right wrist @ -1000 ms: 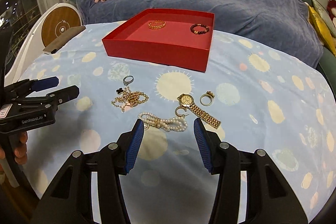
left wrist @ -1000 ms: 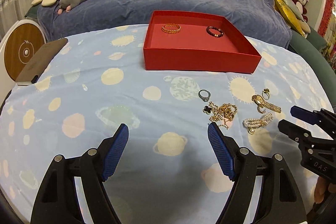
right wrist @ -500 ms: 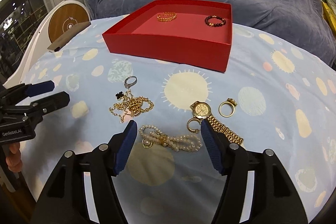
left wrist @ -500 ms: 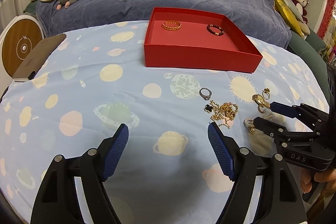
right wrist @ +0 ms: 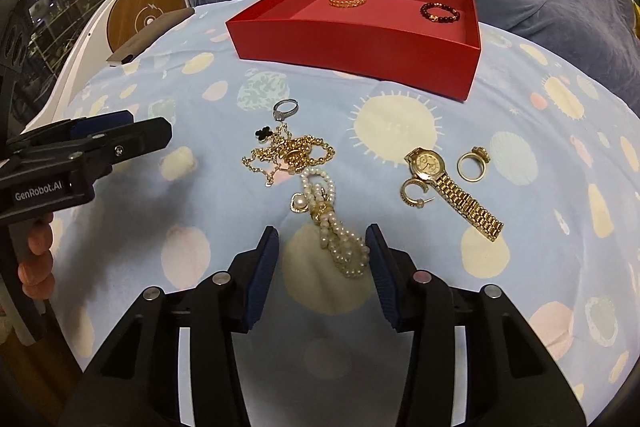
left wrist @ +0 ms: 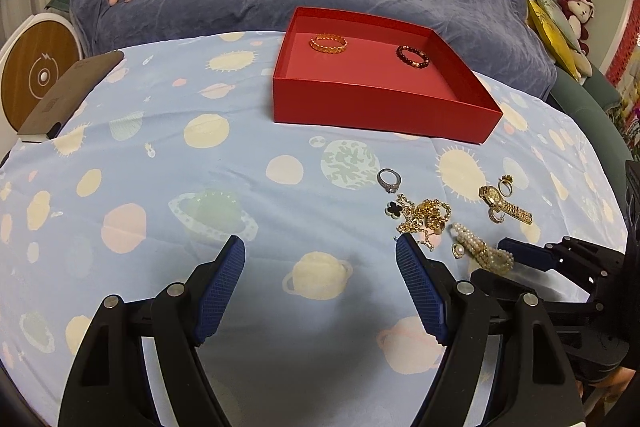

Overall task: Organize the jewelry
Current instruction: 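Grasp the pearl necklace with the right gripper and lift it, then grasp the silver ring with the left gripper while the right gripper holds the pearls, then carry ring and pearls into the red box and open both grippers, then withdraw both open grippers from the box back to the jewelry, then grasp a gold chain with the right gripper, then grasp the gold chain with black clover pendant with the left gripper while the right holds its chain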

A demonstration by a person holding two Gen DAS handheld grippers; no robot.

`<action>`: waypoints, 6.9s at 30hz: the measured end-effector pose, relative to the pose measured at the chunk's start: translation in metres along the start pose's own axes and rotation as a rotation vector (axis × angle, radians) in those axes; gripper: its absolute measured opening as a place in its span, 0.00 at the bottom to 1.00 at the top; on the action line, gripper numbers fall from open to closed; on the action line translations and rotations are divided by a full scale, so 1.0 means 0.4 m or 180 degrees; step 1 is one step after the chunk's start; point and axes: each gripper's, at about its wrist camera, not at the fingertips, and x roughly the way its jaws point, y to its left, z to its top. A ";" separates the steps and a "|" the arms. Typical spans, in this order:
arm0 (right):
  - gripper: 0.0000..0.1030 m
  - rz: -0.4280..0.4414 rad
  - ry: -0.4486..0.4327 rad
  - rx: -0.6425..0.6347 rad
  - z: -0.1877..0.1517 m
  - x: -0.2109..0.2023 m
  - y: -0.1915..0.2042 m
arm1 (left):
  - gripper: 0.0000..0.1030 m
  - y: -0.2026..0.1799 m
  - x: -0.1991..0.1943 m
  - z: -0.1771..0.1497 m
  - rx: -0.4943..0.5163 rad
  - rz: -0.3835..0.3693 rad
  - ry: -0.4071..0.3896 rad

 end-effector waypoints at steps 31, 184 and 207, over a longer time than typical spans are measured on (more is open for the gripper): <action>0.11 -0.0019 -0.0173 0.0470 -0.031 -0.133 -0.072 | 0.73 -0.093 0.078 0.017 0.0072 -0.0202 0.0078; 0.03 -0.0274 -0.0114 0.0256 0.085 0.090 0.014 | 0.70 0.096 -0.038 -0.017 -0.0065 0.0187 -0.0045; 0.03 -0.0133 -0.0150 0.0702 -0.054 -0.138 -0.104 | 0.70 -0.101 0.077 -0.005 0.0165 -0.0315 0.0139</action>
